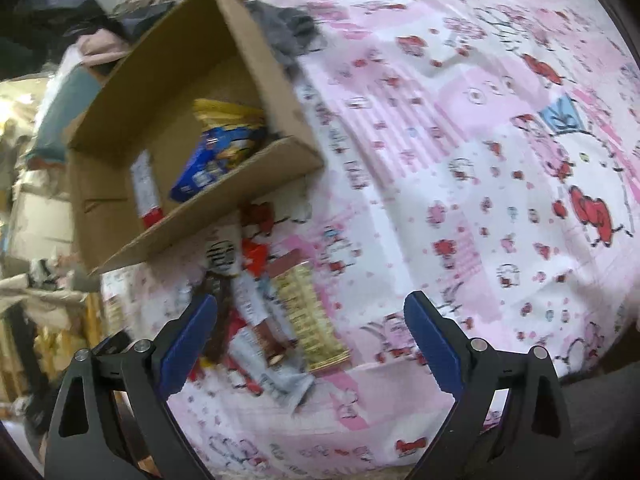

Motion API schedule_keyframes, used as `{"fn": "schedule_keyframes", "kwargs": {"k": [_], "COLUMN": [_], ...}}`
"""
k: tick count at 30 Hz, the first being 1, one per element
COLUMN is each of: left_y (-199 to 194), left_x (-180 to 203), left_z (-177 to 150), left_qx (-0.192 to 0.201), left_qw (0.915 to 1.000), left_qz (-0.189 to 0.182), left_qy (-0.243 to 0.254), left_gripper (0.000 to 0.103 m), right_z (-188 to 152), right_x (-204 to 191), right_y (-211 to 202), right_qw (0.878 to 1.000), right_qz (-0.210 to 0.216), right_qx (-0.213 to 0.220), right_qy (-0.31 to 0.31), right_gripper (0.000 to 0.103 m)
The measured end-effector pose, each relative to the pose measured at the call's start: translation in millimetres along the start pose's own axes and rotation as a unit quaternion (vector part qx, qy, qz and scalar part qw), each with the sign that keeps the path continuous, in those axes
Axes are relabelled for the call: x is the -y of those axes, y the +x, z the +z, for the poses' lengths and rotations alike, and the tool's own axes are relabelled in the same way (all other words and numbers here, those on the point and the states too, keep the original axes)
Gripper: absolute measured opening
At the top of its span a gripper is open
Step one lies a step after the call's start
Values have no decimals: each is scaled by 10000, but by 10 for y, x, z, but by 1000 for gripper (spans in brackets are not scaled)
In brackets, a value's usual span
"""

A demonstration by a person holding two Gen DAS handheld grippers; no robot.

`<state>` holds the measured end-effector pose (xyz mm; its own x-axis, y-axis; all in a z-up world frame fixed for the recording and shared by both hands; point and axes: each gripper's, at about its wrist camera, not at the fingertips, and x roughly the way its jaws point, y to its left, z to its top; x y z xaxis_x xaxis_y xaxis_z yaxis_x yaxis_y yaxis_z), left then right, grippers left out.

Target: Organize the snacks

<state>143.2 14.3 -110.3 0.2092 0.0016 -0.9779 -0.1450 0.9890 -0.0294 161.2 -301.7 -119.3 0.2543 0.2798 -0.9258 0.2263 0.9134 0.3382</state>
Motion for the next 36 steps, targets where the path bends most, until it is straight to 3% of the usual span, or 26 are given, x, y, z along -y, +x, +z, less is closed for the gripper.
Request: {"fn": "schedule_keyframes", "kwargs": {"k": [5,8,11,19,20,23,36], "left_y": [-183,-200,-165,-65,-62,-60,37], "left_x": [-84,3,73,83,81,87,67], "left_z": [-74,-92,-63,-14,-5,3,-49], "left_qx": [81,67,138,124,130,161,168], "left_qw": [9995,9989,9993,9995,9995,9996,9998], "left_qz": [-231,-363,-301,-273,-275,-228,-20], "left_qy": [-190,-295,-186,-118,-116,-93,-72], "left_gripper": [23,23,23,23,23,23,23], "right_z": [-19,-72,-120,-286,-295,-320,-382], "right_x": [-139,-285,-376,-550,-561,-549,-513], "right_y": [175,271,423,720,724,669,245], "right_qw": [9985,9951,9902,9700,9688,9701,9828], "right_qz": [-118,-307,-566,-1198,-1207,-1211,-473], "right_qx": [-262,-334,-495,-863,-868,-766,-549], "right_qy": [-457,-882,-1174,-1931,-1984,-1957,-1699], "right_gripper": [56,47,42,41,30,27,27]}}
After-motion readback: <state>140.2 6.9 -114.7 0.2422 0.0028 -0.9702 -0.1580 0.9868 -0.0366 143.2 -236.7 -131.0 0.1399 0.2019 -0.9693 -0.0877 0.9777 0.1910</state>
